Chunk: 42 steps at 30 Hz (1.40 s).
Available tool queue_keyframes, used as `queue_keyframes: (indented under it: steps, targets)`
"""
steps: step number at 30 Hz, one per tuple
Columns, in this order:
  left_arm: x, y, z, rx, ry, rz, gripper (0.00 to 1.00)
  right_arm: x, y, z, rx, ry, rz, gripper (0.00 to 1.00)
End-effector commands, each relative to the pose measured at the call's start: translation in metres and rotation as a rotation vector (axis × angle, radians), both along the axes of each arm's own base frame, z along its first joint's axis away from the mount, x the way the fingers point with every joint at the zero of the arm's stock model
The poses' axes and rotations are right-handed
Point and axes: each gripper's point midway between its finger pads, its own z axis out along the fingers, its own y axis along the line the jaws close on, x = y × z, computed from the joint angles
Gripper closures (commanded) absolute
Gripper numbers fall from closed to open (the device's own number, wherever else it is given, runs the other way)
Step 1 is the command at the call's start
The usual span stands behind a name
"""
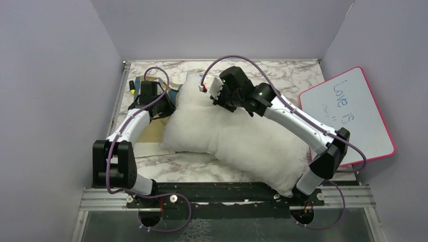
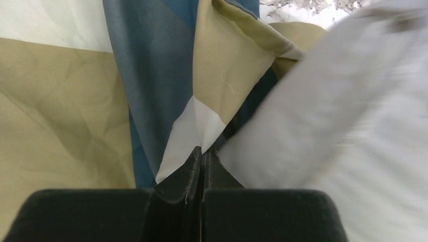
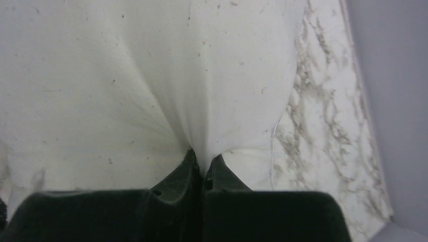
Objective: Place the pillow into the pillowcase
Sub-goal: Stuff the pillow into the pillowcase.
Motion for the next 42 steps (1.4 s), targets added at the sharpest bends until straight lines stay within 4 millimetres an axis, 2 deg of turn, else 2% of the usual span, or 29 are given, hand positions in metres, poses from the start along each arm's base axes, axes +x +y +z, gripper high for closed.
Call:
queue_keyframes:
  steps: [1, 5, 8, 11, 16, 21, 26, 30, 31, 38, 42]
  targets:
    - [-0.011, -0.005, -0.003, -0.014, 0.013, -0.02, 1.0, 0.021, -0.061, 0.116, -0.031, -0.385, -0.144, 1.0]
    - [-0.012, -0.007, -0.003, -0.021, 0.012, -0.028, 1.0, 0.019, -0.078, 0.145, -0.071, -0.477, -0.144, 1.0]
    - [-0.009, -0.008, 0.003, -0.028, -0.002, -0.032, 1.0, 0.019, -0.08, 0.154, -0.096, -0.498, -0.135, 1.0]
    - [-0.006, -0.009, 0.013, -0.03, -0.019, -0.045, 1.0, 0.015, -0.07, 0.144, -0.116, -0.496, -0.095, 1.0]
    - [-0.005, -0.01, 0.039, -0.037, -0.046, -0.056, 1.0, 0.02, -0.067, 0.106, -0.208, -0.515, -0.124, 1.0]
    - [-0.011, 0.004, 0.038, -0.002, -0.029, -0.019, 1.0, 0.035, -0.071, 0.083, -0.269, -0.572, -0.186, 1.0]
    - [-0.018, 0.012, 0.037, 0.015, -0.014, -0.003, 1.0, 0.062, -0.07, 0.094, -0.29, -0.719, -0.258, 1.0]
    - [-0.019, 0.025, 0.044, 0.037, -0.024, 0.039, 1.0, 0.083, -0.067, 0.098, -0.307, -0.786, -0.288, 1.0]
    - [-0.016, 0.035, 0.047, 0.037, -0.031, 0.068, 1.0, 0.086, -0.065, 0.094, -0.309, -0.784, -0.285, 1.0]
    - [-0.002, 0.054, 0.07, 0.019, -0.061, 0.11, 1.0, 0.084, -0.066, 0.078, -0.313, -0.805, -0.268, 1.0]
    - [-0.003, 0.051, 0.076, -0.004, -0.071, 0.102, 1.0, 0.083, -0.074, 0.089, -0.316, -0.856, -0.293, 1.0]
